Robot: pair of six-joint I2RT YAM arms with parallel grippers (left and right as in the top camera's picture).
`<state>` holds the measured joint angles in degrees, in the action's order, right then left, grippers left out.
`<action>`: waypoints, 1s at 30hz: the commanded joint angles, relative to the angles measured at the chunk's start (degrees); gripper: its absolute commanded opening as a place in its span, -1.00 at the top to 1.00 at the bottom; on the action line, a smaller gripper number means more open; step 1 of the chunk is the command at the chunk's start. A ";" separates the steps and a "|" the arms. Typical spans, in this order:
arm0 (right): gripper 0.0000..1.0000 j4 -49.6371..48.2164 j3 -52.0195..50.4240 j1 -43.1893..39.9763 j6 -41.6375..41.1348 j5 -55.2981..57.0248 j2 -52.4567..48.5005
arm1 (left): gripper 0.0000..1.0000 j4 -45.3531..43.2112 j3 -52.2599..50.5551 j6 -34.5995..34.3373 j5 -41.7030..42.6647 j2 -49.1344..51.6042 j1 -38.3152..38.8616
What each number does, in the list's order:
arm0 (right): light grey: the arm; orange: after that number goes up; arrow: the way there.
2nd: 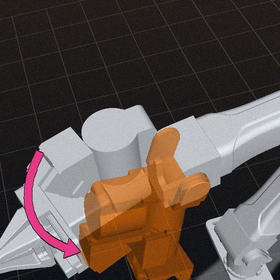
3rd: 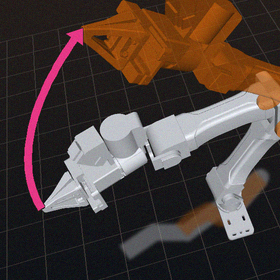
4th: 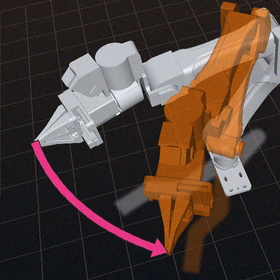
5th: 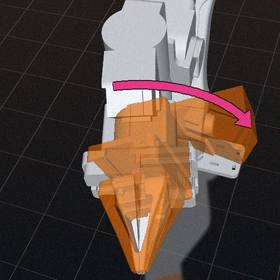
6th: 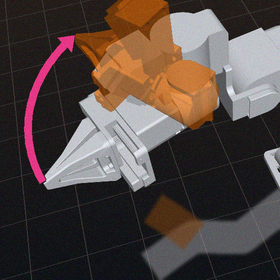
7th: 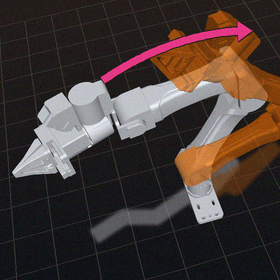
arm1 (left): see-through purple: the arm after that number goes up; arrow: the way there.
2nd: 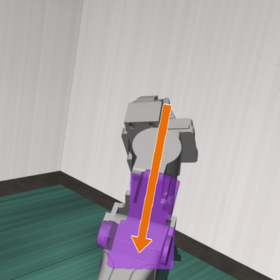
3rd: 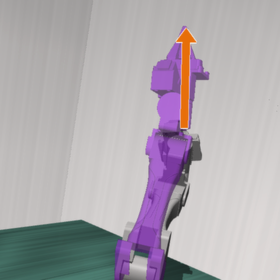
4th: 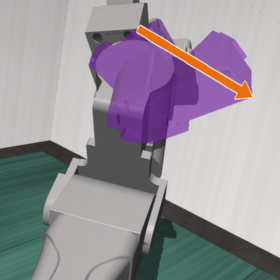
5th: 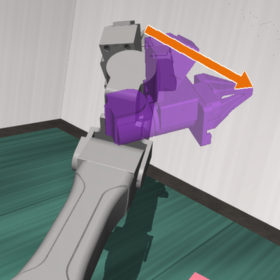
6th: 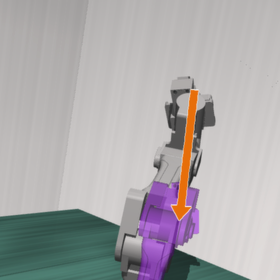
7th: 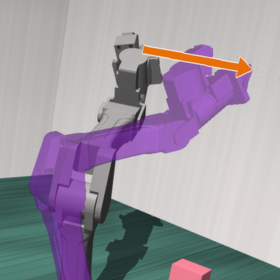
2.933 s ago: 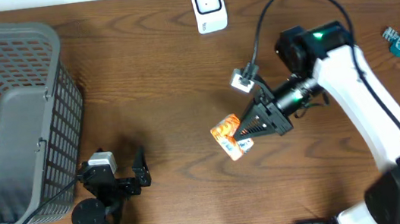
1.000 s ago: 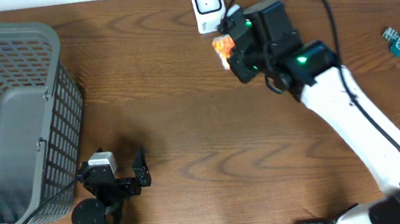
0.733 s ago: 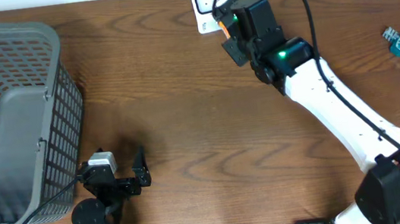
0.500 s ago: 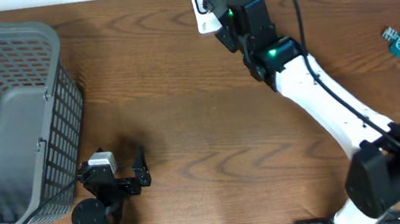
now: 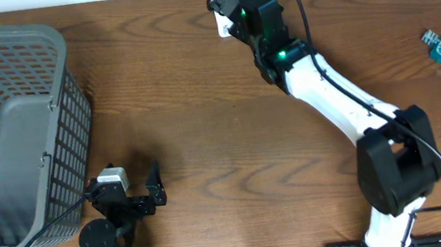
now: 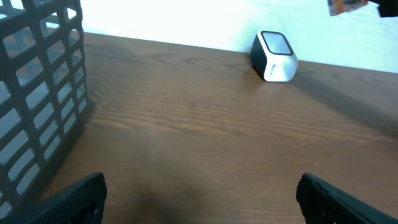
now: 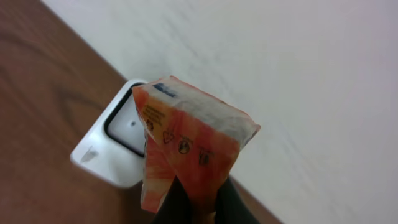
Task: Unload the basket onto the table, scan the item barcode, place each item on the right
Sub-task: 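Carry the tissue pack up to the white scanner with the right gripper, then hold the tissue pack against the scanner window with the right gripper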
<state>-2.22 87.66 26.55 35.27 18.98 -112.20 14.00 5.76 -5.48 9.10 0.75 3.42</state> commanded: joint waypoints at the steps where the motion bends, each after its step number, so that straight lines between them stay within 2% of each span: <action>1: 0.98 -0.26 5.64 -0.63 3.58 0.44 -4.17 | -0.96 1.77 -0.83 0.94 0.74 -0.11 -0.09; 15: 0.98 3.54 25.07 -0.83 16.13 5.16 -21.92 | -0.96 1.77 -0.83 0.94 0.74 -0.11 -0.09; 22: 0.98 3.02 27.21 -2.12 20.94 6.84 -28.04 | -0.95 1.77 -0.83 0.94 0.74 -0.11 -0.09; 30: 0.98 1.03 27.21 -2.23 21.00 7.26 -30.86 | -0.96 1.77 -0.83 0.94 0.76 -0.11 -0.09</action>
<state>-0.86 113.54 24.53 55.35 25.50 -141.71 14.02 5.76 -5.48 9.10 0.75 3.42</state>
